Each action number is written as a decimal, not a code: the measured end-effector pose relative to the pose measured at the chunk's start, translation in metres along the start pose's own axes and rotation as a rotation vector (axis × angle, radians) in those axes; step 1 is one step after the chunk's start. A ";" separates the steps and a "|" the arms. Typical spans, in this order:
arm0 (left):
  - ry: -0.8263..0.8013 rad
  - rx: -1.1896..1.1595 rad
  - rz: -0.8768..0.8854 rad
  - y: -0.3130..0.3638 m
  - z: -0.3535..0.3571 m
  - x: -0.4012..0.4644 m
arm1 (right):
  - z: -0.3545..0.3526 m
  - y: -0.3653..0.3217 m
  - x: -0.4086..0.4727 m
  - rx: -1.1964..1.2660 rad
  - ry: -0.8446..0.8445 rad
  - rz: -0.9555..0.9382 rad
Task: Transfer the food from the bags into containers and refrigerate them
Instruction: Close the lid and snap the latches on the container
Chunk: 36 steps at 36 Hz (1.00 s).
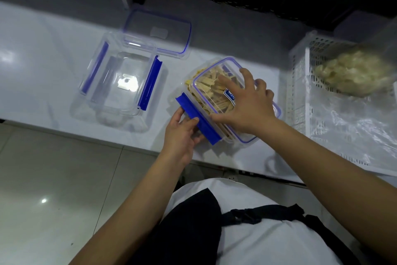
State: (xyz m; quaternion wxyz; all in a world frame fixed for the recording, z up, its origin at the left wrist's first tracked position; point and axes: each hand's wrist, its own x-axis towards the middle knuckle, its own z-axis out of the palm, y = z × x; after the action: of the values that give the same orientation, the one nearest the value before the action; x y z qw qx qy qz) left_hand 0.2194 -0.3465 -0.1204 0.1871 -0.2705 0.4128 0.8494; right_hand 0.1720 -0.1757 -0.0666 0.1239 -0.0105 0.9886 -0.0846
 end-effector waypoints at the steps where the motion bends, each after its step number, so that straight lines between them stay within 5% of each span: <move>1: 0.002 -0.006 0.000 0.000 0.000 0.000 | 0.000 0.000 0.001 -0.001 -0.001 -0.003; 25: 0.066 0.118 0.042 0.011 0.003 0.001 | 0.004 0.011 -0.035 0.218 0.157 0.099; 36: 0.026 0.155 0.032 0.020 -0.002 0.001 | 0.022 -0.031 0.015 -0.002 0.056 0.067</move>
State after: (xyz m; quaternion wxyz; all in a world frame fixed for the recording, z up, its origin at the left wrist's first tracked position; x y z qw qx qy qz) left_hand 0.2081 -0.3596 -0.1100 0.1887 -0.2596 0.4841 0.8140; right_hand 0.1632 -0.2104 -0.0861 0.0988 0.0249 0.9916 -0.0796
